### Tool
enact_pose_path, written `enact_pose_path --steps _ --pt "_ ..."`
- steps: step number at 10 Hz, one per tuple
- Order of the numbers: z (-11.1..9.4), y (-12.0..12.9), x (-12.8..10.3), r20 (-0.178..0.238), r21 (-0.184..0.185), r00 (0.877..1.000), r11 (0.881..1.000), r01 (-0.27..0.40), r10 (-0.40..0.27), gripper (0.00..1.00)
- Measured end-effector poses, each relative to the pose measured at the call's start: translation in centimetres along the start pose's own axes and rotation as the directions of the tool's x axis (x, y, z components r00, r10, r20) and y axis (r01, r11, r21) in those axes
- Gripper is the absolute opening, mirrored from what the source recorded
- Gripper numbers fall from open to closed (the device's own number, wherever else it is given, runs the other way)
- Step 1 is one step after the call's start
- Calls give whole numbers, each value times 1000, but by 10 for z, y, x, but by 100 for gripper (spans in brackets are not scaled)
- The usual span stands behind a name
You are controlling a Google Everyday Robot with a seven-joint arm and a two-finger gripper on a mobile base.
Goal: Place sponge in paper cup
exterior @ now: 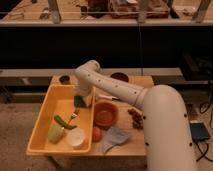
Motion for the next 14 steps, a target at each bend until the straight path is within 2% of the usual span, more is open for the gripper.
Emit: enact_pose_path --steps 2,7,11,12,14 --pt "8 4 4 -4 -4 1000 1000 -1 1 75" --pt "23 10 3 -46 35 999 999 28 -26 75" --pt "32 12 1 -64 44 997 998 38 -36 75" --pt "33 11 1 -65 44 997 998 48 -45 70" --pt "36 10 1 -69 39 996 997 59 -56 54"
